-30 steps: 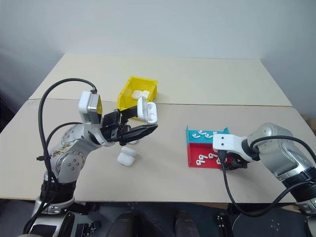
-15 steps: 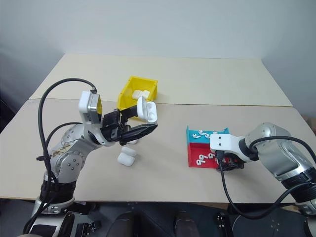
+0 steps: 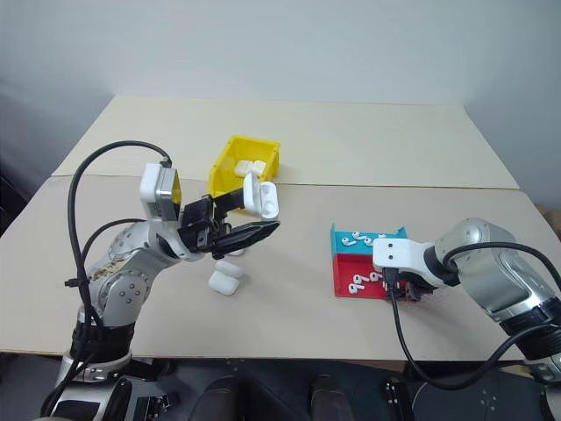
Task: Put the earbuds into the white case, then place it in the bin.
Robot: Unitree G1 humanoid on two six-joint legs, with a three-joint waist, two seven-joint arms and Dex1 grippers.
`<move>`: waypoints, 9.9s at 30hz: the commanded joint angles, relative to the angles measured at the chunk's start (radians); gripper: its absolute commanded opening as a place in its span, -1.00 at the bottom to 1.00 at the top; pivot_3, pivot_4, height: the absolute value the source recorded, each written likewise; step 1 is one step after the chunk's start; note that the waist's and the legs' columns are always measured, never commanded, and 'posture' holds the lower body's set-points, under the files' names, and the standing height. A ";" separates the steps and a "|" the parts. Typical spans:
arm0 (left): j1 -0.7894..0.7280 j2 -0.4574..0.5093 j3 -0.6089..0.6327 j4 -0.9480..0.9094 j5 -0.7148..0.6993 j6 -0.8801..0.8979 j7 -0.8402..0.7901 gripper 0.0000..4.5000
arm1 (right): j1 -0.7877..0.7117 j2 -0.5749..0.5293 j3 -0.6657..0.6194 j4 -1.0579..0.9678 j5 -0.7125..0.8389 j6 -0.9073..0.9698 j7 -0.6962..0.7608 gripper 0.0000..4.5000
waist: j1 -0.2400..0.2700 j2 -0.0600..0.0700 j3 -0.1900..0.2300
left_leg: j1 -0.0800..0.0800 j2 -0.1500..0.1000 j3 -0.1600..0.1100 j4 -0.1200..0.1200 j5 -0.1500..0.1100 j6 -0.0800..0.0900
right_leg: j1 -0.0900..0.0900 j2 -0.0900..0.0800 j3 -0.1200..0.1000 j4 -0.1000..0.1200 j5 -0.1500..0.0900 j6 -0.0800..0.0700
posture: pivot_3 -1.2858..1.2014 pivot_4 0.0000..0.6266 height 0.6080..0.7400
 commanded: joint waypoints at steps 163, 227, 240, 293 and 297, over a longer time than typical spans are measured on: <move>-0.149 0.002 0.019 0.151 -0.015 0.009 -0.179 0.25 | -0.102 0.456 -0.361 -0.347 0.762 -0.021 -0.450 0.94 | -0.001 0.000 0.000 | -0.001 0.000 -0.001 0.000 0.000 0.000 | -0.001 0.000 -0.001 0.000 0.000 0.000 | 0.03 -0.52 1.00; -0.013 0.107 0.060 0.026 -0.170 0.110 -0.274 0.25 | -0.138 -0.019 0.119 -0.162 0.050 0.265 -0.162 0.45 | -0.001 0.001 0.000 | -0.003 0.001 0.001 0.000 -0.001 0.001 | -0.002 0.000 0.000 -0.002 0.000 0.000 | 0.03 -0.52 1.00; -0.033 0.101 0.047 0.022 -0.167 0.118 -0.260 0.25 | -0.115 0.000 0.097 -0.079 0.020 0.178 -0.161 0.45 | -0.004 0.000 0.000 | -0.002 0.001 0.001 0.000 -0.001 0.001 | -0.002 0.000 0.000 -0.002 0.000 0.000 | 0.03 -0.52 1.00; -0.036 0.108 0.045 0.029 -0.160 0.114 -0.256 0.25 | -0.038 -0.002 -0.053 -0.085 -0.040 -0.075 -0.083 0.71 | -0.001 0.001 0.000 | -0.001 0.001 0.001 0.000 -0.001 0.001 | -0.001 0.000 0.000 -0.001 0.000 0.000 | 0.03 -0.52 1.00; -0.035 0.113 0.047 0.027 -0.160 0.116 -0.258 0.25 | -0.064 -0.007 -0.098 -0.124 0.027 -0.060 -0.029 0.71 | -0.003 0.001 0.000 | -0.002 0.001 0.001 0.000 -0.001 0.001 | -0.001 0.000 0.000 -0.001 0.000 0.000 | 0.03 -0.52 1.00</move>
